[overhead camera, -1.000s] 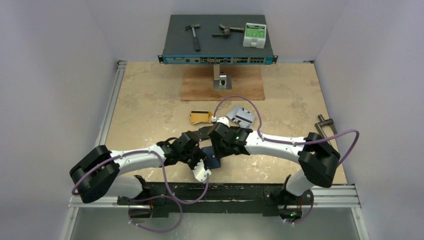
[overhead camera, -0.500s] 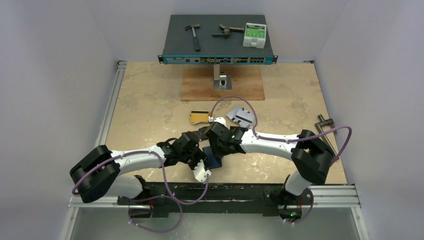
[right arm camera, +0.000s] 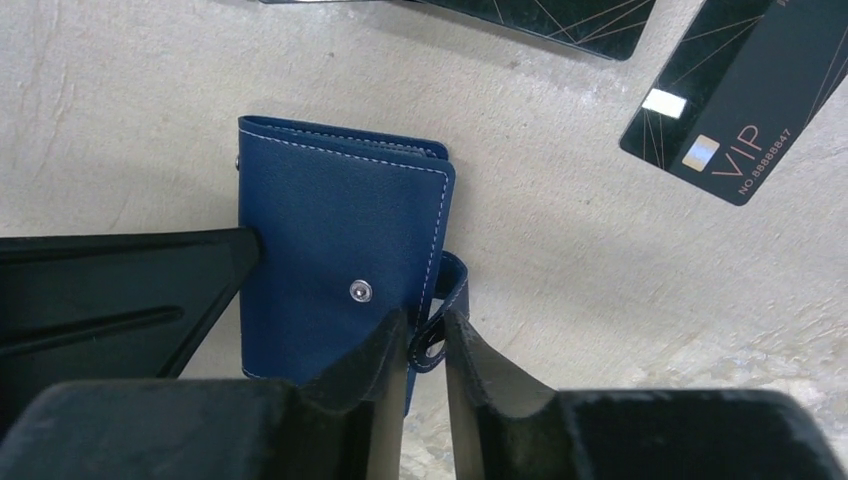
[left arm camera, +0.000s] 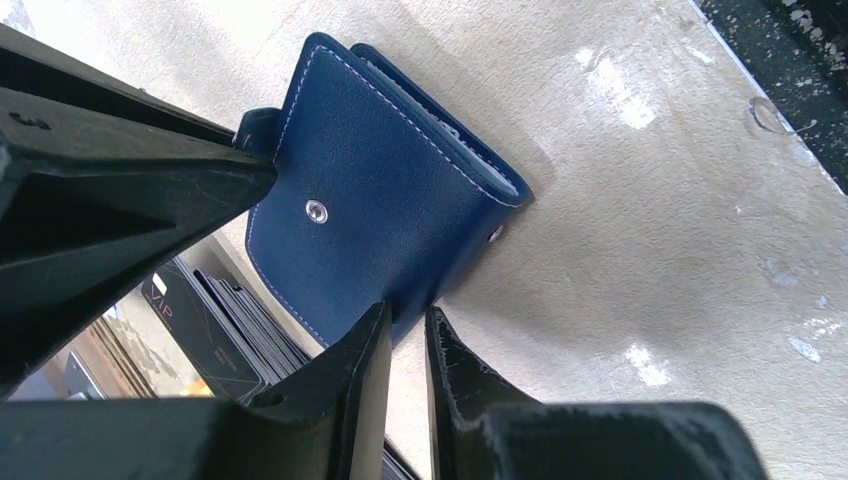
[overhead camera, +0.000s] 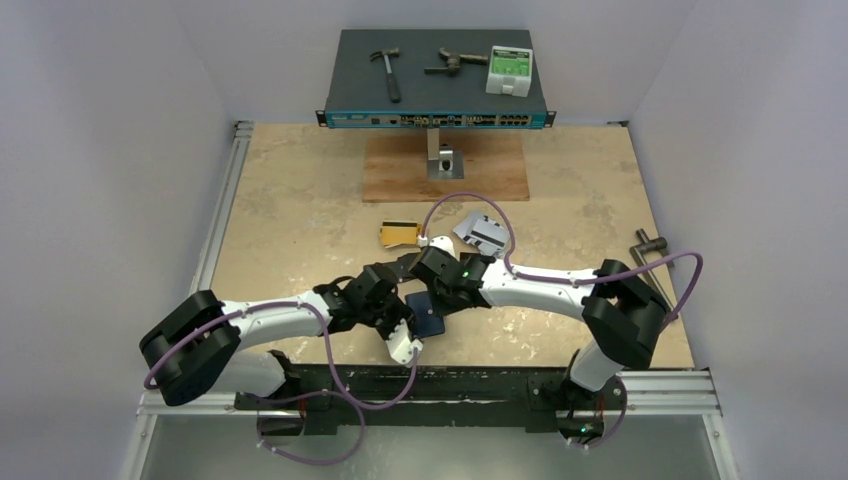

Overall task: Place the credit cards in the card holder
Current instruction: Close the card holder at the center of the board.

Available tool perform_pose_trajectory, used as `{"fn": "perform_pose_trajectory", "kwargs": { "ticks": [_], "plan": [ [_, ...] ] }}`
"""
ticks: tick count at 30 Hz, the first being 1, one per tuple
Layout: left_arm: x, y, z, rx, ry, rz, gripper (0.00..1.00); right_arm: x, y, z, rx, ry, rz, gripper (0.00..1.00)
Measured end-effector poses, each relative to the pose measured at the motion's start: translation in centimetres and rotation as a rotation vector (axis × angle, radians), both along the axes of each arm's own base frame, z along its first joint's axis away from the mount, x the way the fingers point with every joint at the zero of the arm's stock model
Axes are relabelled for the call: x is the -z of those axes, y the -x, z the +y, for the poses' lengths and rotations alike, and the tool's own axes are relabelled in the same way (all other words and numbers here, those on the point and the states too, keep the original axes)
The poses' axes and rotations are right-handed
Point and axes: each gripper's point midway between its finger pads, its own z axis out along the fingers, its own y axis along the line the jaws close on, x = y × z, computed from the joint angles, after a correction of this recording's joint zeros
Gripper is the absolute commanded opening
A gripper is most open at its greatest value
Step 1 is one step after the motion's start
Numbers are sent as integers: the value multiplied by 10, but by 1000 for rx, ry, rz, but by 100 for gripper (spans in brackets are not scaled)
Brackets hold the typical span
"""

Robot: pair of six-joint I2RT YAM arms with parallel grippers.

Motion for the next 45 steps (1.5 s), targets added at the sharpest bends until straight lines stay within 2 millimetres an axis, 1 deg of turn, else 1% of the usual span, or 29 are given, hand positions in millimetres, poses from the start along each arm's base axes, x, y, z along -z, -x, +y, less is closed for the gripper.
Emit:
{"fn": "perform_pose_trajectory", "kwargs": {
  "ticks": [3,11,20,22,24,32,35,41,45],
  "plan": [
    [0,0,0,0,1,0,17,0,0,-3,1,15,-2,9],
    [0,0,0,-6,1,5,15,-6,-1,-10,10,40,-11,5],
    [0,0,0,-6,0,6,14,-11,0,-10,8,30,-13,4],
    [0,0,0,-6,0,6,14,-11,0,-10,9,30,-12,0],
    [0,0,0,-6,0,6,14,-11,1,-10,8,28,-11,0],
    [0,0,0,-6,0,6,14,-13,2,1,14,-52,47,0],
    [0,0,0,-6,0,6,14,-11,3,7,8,-65,73,0],
    [1,1,0,-6,0,7,14,8,5,13,15,-69,130,0],
    [1,1,0,-6,0,7,14,11,3,17,38,-90,149,0]
  ]
}}
